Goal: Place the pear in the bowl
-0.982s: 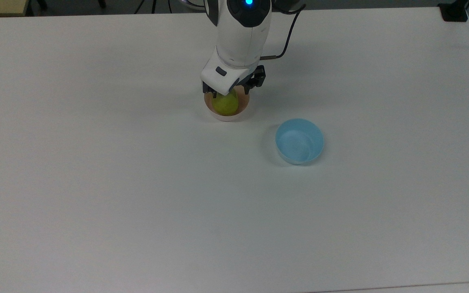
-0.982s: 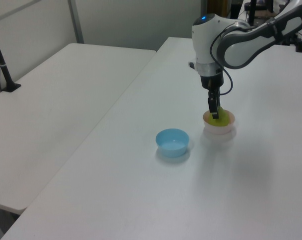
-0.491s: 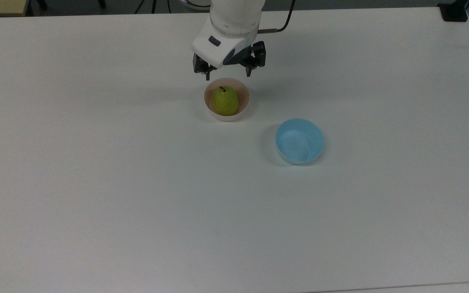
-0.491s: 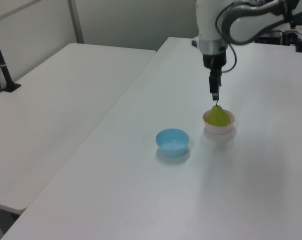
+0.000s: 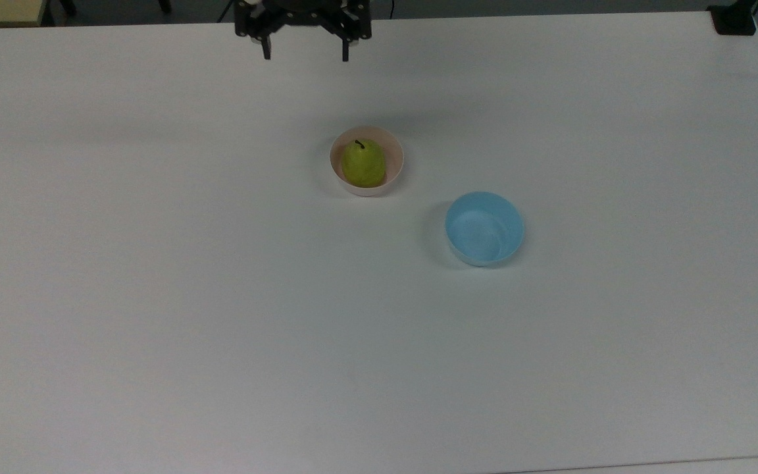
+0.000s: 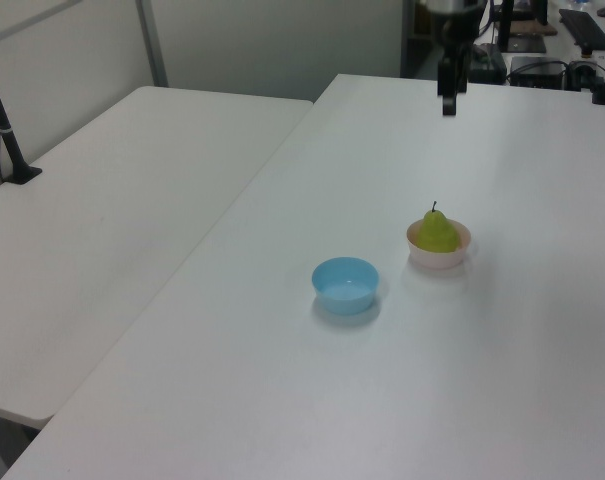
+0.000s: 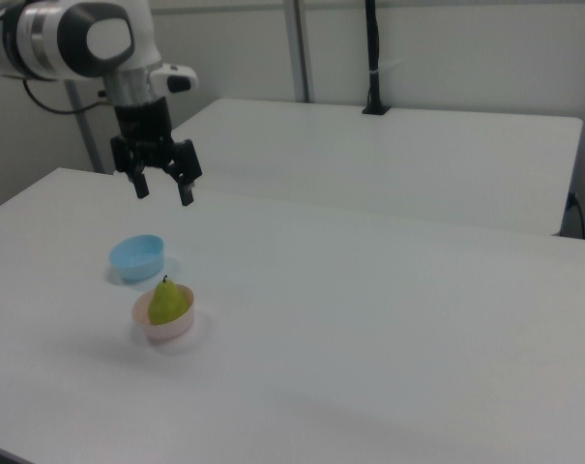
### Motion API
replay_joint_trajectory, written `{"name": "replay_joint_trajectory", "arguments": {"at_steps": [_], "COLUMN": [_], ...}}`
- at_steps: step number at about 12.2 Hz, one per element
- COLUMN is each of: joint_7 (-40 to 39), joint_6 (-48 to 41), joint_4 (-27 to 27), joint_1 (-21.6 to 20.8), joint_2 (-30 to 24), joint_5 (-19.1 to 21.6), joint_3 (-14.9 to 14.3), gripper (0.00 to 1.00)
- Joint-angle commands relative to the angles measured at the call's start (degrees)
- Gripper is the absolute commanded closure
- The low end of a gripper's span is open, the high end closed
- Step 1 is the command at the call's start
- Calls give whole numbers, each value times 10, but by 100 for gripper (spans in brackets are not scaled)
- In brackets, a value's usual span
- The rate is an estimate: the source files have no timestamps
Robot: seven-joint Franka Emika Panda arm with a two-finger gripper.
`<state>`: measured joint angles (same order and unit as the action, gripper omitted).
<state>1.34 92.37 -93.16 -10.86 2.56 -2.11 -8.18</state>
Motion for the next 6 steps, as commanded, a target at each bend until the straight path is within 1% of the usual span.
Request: {"name": "replay_joint_trajectory", "arguments": {"at_steps": [1, 2, 6], "joint_7": [1, 0, -2], "joint_6": [-20, -21, -22], "joint_4": [18, 18, 18], "joint_1": [34, 45, 48], "joint_2": [-26, -35, -40], "joint_5": [7, 7, 6], "joint_3": [-2, -2, 0], "gripper": [0, 0, 0]}}
